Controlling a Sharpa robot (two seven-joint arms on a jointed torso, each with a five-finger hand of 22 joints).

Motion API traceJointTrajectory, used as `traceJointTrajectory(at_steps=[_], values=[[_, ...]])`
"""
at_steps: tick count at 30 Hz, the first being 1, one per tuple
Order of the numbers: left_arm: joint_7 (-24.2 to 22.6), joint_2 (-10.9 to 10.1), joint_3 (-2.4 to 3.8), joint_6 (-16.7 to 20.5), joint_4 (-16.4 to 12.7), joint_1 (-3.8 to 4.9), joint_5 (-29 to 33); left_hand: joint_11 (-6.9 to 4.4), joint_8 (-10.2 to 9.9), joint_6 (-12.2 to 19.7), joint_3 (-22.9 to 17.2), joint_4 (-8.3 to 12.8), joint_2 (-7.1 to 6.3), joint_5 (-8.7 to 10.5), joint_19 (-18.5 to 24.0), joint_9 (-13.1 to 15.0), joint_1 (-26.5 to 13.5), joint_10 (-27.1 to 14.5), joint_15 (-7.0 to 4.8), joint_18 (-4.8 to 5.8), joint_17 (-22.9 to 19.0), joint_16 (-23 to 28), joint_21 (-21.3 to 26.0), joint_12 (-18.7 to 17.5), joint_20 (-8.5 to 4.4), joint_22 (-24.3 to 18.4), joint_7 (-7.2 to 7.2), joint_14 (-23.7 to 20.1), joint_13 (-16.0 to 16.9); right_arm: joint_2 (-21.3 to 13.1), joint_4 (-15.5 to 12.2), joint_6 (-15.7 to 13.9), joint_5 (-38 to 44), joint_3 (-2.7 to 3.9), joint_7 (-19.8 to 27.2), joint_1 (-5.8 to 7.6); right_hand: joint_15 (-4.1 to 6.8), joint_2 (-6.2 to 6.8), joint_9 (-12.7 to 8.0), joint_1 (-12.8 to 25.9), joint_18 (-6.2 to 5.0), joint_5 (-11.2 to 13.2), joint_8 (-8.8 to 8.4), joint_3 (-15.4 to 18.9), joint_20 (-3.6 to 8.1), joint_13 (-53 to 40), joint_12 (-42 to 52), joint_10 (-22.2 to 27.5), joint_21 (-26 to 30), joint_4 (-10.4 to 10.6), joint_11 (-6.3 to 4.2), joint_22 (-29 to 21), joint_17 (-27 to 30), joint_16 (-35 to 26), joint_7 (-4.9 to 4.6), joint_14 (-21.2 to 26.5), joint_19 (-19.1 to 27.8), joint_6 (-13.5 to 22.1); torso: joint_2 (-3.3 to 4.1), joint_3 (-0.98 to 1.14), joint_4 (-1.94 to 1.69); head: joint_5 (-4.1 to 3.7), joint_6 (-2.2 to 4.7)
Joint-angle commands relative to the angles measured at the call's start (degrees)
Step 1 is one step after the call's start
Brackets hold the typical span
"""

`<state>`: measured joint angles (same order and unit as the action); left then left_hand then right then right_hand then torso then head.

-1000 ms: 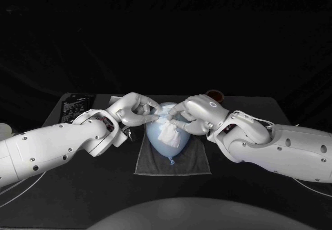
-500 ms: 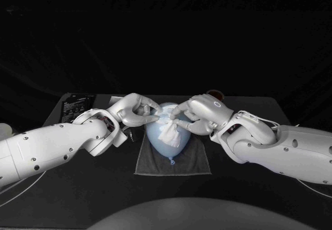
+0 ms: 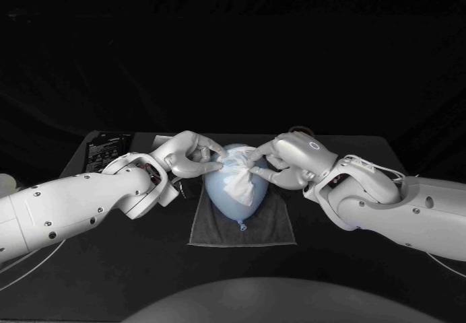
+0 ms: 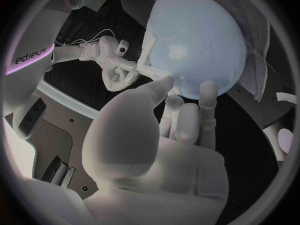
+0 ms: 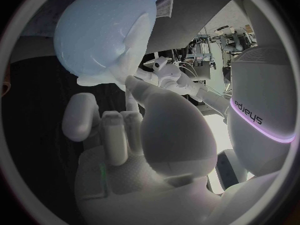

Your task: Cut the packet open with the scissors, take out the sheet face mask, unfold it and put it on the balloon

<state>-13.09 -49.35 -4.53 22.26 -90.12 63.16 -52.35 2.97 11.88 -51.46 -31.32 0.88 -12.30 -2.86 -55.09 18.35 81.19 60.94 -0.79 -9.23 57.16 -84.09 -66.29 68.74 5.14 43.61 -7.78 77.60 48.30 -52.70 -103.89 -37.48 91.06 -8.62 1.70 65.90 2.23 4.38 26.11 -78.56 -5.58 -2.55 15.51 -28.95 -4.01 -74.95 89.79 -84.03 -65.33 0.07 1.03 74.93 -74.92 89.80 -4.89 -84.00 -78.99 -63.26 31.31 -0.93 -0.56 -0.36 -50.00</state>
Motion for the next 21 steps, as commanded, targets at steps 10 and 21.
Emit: traceJointTrajectory(at_steps=[10, 21], values=[[0.95, 0.23, -0.03, -0.81, 0.54, -0.05, -0.35, -0.08, -0.23, 0.43, 0.14, 0.21, 0.24, 0.07, -0.48, -0.05, -0.18, 0.37, 0.2, -0.2, 0.18, -0.29, -0.44, 0.35, 0.1, 0.11, -0.22, 0.42, 0.16, -2.01, -0.65, 1.52, -0.29, 0.05, 1.08, 0.74, 0.29, -0.2, 0.1, 0.22, 0.67, -0.23, 0.43, -0.36, 0.22, -15.05, 0.21, -5.97, -0.23, 0.1, -0.36, 8.57, -15.08, 0.2, 0.07, -6.0, -0.04, -0.32, 0.06, 0.04, -0.03, 0.02, 0.0], [1.2, 0.33, -0.03, -0.82, 0.94, -0.04, -0.32, -0.04, -0.31, 0.49, 0.12, 0.23, 0.3, 0.08, -0.52, -0.12, -0.16, 0.41, 0.23, -0.19, 0.29, -0.33, -0.49, 0.48, 0.12, 0.18, -0.25, 0.46, 0.3, -3.68, -0.31, 5.33, -1.11, 0.02, 2.83, 1.56, 0.28, -0.22, 0.18, 0.41, 0.66, -0.23, 0.56, -0.42, 0.23, -15.05, 0.21, -5.97, -0.11, 0.21, -0.36, 8.53, -15.08, 0.2, 0.1, -6.0, 0.04, -0.26, 0.0, 0.0, -0.01, -0.1, 0.0]])
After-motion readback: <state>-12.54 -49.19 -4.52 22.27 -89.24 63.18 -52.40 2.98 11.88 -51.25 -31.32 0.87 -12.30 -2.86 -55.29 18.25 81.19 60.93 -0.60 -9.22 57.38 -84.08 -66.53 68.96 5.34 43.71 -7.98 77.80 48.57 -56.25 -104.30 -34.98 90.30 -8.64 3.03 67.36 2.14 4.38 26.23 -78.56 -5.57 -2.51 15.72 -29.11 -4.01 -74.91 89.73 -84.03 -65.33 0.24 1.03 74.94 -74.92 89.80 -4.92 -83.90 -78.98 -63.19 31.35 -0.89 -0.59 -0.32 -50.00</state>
